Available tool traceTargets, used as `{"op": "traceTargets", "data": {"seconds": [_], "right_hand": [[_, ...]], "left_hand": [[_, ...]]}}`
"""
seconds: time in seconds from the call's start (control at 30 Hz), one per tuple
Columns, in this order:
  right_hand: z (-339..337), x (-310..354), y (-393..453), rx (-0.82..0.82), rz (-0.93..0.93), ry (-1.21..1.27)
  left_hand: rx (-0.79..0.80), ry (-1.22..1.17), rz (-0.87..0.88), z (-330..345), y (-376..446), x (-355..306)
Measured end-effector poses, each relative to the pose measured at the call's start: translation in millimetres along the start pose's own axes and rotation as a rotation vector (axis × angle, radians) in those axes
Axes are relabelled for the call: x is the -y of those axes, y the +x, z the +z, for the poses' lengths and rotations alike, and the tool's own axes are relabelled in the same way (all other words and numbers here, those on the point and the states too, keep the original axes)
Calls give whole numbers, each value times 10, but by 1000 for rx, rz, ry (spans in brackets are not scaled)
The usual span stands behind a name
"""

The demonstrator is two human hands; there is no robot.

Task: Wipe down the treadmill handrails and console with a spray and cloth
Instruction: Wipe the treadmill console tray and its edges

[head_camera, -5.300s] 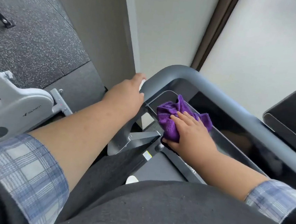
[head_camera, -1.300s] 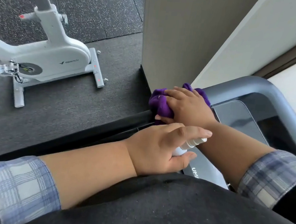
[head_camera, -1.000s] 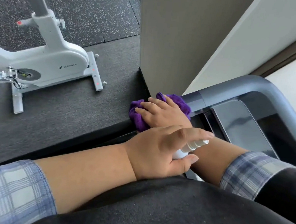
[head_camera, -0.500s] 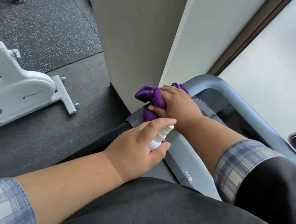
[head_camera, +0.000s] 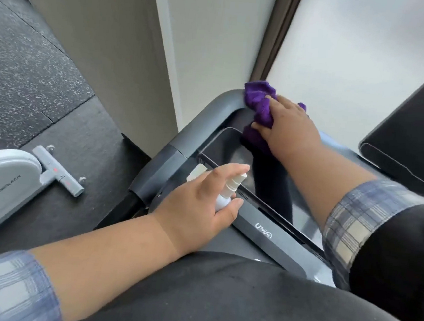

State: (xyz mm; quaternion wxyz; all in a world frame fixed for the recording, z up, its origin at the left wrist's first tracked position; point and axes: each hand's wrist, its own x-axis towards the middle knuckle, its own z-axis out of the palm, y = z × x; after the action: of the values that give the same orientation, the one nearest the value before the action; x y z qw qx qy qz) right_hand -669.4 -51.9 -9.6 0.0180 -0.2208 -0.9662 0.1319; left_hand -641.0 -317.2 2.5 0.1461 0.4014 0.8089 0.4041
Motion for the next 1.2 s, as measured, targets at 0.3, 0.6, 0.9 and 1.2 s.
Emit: {"op": "traceTargets", "data": {"seconds": [0.3, 0.6, 0.9, 1.2], "right_hand": [[-184, -610, -770, -98, 213, -13], [56, -34, -210, -70, 110, -49], [215, 356, 50, -16, -60, -49], [30, -202, -437, -2, 94, -59]], "left_hand": [[72, -6, 20, 204, 160, -77], [86, 48, -32, 116, -12, -20], [92, 74, -90, -46, -192, 33], [69, 60, -24, -191, -140, -52]]}}
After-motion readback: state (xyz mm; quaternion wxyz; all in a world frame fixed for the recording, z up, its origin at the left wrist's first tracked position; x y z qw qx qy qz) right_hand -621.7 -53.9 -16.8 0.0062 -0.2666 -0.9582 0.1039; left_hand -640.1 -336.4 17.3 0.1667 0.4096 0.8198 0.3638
